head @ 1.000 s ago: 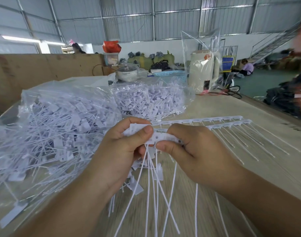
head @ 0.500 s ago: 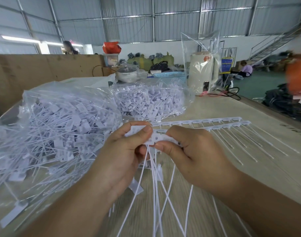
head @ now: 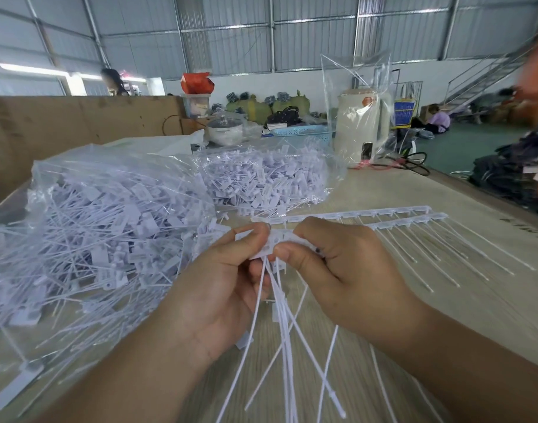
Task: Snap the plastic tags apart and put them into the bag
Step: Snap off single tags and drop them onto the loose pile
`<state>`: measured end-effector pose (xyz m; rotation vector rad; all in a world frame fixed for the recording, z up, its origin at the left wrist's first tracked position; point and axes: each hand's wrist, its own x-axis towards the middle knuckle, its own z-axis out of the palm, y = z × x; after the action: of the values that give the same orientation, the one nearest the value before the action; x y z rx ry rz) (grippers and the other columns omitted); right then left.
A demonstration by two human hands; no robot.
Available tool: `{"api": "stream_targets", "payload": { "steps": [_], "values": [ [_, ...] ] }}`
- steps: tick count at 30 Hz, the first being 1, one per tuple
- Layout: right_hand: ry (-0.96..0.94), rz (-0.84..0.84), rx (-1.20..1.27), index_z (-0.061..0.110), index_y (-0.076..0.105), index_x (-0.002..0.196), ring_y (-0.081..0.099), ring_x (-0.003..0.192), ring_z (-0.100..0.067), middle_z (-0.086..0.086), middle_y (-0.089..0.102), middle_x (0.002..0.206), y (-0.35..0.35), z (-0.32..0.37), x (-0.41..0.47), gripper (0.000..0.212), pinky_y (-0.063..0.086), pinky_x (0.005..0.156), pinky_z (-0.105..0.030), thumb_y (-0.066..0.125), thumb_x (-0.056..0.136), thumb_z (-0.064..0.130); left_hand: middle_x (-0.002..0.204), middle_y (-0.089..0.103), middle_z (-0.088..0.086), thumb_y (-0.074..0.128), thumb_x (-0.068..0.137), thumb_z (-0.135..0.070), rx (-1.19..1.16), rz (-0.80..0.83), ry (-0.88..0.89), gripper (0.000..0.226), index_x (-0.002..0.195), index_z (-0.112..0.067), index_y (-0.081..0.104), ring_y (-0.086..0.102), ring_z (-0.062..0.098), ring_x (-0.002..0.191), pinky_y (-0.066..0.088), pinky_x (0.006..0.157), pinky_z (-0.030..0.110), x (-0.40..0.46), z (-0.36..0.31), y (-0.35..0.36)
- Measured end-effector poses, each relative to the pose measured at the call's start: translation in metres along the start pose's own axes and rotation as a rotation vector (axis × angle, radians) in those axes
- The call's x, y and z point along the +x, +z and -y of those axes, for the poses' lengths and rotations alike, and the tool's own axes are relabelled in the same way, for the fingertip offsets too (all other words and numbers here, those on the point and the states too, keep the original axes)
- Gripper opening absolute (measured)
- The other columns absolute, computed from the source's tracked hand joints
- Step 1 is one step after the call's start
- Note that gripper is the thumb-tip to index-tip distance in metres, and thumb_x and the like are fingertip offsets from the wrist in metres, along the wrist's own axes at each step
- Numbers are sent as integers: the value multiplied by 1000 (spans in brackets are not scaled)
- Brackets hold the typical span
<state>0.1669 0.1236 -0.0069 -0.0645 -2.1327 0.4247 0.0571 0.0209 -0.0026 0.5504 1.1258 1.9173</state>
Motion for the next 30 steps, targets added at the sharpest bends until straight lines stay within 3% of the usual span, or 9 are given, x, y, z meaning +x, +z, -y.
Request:
{"api": "stream_targets", "payload": {
  "steps": [4,7,10,14,18,21,23,26,30],
  "values": [
    [36,-58,24,25,35,64,32,45,-7,14,28,50,-3,-2,0,37,26,44,-24,56,93,32,52,46,-2,67,69,-15,-57,-21,-3,9,77,-12,63,37,7,43,42,37,16,2,0,0],
    [103,-37,104,9,46,65,33,44,-11,5,34,49,-9,-8,2,39,27,42,-21,56,92,35,50,47,-3,66,71,-20,55,-39,76,12,79,-12,63,36,8,42,40,36,18,3,-3,-3],
    [128,95,216,13,50,68,36,46,-5,9,38,52,-9,-11,0,35,28,46,-18,56,91,38,58,55,5,71,69,-25,212,-19,184,20,84,-11,69,41,11,43,41,40,22,1,-1,-7],
    [154,231,223,23,61,91,42,46,-7,4,48,55,-5,-12,-4,23,35,46,-26,56,89,46,62,55,9,77,61,-40,414,50,258,28,81,-21,74,47,14,46,44,45,23,-2,3,-9],
    [174,250,255,23,55,103,45,45,-4,18,51,54,-3,-12,-5,26,28,47,-12,60,87,43,66,55,15,80,71,-35,430,84,248,19,85,-23,73,49,15,49,43,46,22,0,2,-11],
    [180,275,270,31,45,113,51,48,-4,10,61,63,-1,-13,-6,35,32,49,-14,61,85,46,72,54,26,75,71,-42,457,105,211,24,86,-23,71,50,22,57,42,50,27,0,3,-13],
    [165,287,258,33,43,118,53,50,-3,6,65,68,-1,-14,-7,40,34,50,-12,62,85,47,70,57,20,79,63,-44,467,150,189,34,87,-22,70,51,23,59,43,50,27,-1,3,-13],
    [162,331,257,31,44,120,54,51,-2,11,66,70,-2,-14,-7,42,34,51,-10,63,86,48,78,66,19,83,62,-34,489,169,166,32,88,-19,71,56,25,63,47,50,26,-1,1,-15],
    [167,382,285,30,46,120,53,50,-5,3,68,74,-6,-13,-5,43,36,51,-16,65,86,47,86,71,21,79,66,-22,493,129,243,22,86,-17,71,68,33,71,54,59,34,2,-1,-16]
  ]
}}
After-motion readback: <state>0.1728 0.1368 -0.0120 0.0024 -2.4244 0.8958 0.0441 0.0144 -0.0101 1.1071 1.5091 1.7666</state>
